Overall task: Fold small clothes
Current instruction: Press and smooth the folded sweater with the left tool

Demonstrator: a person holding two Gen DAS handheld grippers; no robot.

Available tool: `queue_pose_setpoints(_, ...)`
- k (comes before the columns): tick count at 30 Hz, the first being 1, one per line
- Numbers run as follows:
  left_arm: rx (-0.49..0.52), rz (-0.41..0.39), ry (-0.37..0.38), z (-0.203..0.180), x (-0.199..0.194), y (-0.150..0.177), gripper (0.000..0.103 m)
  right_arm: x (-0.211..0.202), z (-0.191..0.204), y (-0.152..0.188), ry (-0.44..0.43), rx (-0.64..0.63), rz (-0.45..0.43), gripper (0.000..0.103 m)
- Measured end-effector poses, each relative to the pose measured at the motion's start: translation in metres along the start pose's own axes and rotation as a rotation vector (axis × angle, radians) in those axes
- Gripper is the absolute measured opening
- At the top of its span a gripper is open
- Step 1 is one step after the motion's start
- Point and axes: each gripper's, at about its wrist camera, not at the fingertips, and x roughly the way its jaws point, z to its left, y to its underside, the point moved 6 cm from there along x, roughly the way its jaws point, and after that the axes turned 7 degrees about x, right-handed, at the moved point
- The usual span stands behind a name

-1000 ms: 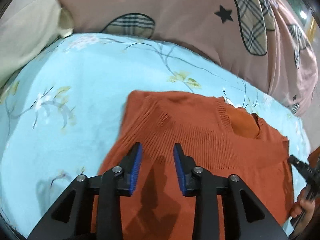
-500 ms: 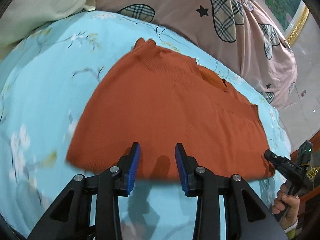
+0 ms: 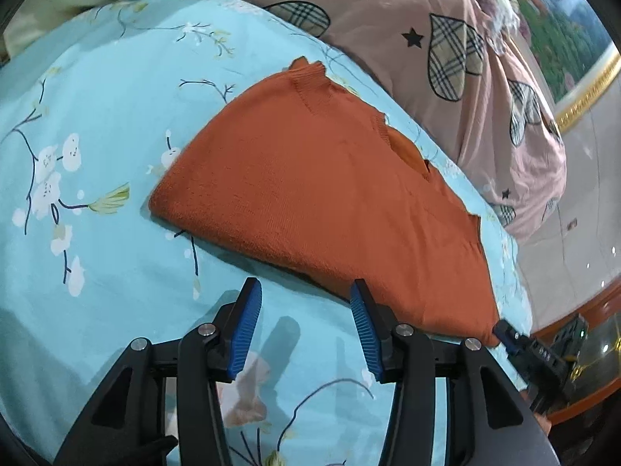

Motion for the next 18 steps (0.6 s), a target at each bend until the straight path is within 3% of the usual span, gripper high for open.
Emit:
queue_pose_setpoints(9, -0.095, -0.025, -0.015, 0.017, 0.024, -0.014, 0.053, 0.001, 0.011, 0.002, -0.026, -0.014, 0.006, 0.029)
queue_pose_setpoints(18, -0.149, -0.074, -0.032, 0.031, 0.036, -0.04, 0.05, 0.009, 0.009, -0.006, -0.029, 0.0, 0.01, 0.033)
